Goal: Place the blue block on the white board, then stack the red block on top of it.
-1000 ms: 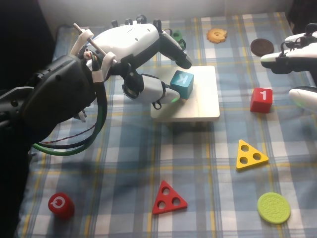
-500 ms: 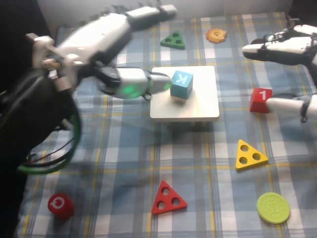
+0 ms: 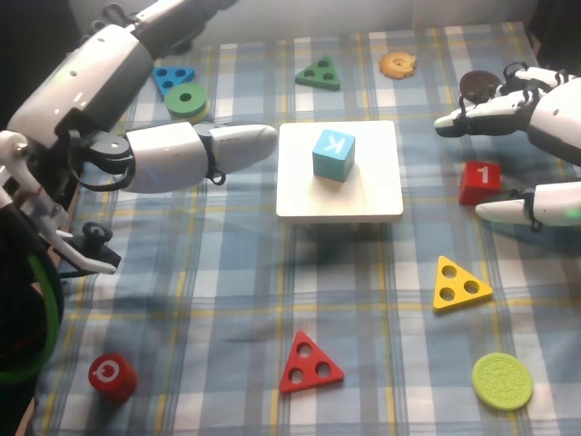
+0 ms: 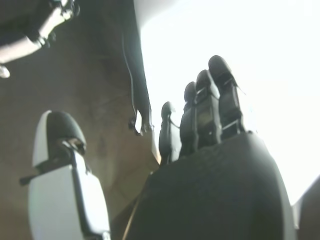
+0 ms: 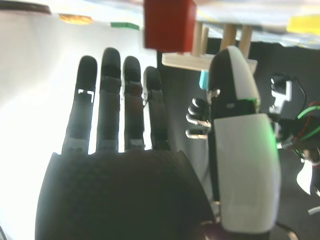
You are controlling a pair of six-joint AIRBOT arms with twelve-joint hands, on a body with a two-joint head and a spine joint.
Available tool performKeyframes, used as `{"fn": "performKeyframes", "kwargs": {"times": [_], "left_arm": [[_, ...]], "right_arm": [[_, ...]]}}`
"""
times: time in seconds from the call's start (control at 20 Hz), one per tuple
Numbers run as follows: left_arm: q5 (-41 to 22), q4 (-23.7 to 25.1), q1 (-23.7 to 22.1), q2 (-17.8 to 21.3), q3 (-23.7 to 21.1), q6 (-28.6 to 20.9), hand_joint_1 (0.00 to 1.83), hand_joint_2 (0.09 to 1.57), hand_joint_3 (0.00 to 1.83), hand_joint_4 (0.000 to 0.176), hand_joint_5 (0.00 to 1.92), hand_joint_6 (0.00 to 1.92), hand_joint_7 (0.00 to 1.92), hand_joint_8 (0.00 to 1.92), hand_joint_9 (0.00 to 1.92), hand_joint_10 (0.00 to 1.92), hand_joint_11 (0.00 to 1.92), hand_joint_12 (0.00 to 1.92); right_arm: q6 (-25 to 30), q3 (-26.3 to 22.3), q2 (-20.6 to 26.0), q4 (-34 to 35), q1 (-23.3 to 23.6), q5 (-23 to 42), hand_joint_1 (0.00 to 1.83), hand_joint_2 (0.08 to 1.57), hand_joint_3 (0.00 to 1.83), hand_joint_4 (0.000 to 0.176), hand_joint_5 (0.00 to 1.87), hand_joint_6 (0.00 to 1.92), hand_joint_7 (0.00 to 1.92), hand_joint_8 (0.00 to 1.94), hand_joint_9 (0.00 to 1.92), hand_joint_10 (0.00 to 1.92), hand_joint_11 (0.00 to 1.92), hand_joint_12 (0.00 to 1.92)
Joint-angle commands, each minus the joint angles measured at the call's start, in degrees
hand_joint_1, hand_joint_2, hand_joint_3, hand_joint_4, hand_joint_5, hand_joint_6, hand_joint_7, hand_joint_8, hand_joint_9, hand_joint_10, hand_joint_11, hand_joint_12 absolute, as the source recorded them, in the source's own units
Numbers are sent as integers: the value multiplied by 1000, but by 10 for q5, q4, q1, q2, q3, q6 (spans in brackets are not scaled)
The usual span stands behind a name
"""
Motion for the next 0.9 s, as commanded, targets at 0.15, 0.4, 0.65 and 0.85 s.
{"fn": "performKeyframes", "kwargs": {"times": [0.15, 0.4, 0.65, 0.85], "left_arm": [[-110, 11, 19, 13, -3, -51, 813, 946, 3, 175, 259, 3, 233, 5, 205, 1, 0, 623], [-120, 4, 32, 20, -3, -76, 783, 945, 0, 139, 261, 3, 243, 2, 228, 4, 0, 673], [-120, 2, 40, 20, -4, -81, 760, 939, 0, 143, 244, 0, 230, 0, 222, 0, 0, 657], [-121, -1, 48, 23, -4, -83, 733, 947, 1, 135, 245, 0, 232, 1, 222, 1, 0, 621]], "right_arm": [[-5, 8, -6, 9, 12, 47, 881, 1042, 1, 18, 529, 13, 521, 5, 546, 8, 114, 1046], [-5, 12, -8, 10, 17, 42, 1028, 1119, 3, 67, 908, 845, 765, 24, 704, 24, 161, 1071], [-6, 13, -8, 10, 22, 43, 1188, 1201, 2, 0, 940, 1082, 683, 1348, 855, 112, 284, 1270], [-4, 13, -8, -3, 33, 51, 1204, 1185, 4, 0, 979, 1005, 702, 1384, 641, 695, 288, 1351]]}}
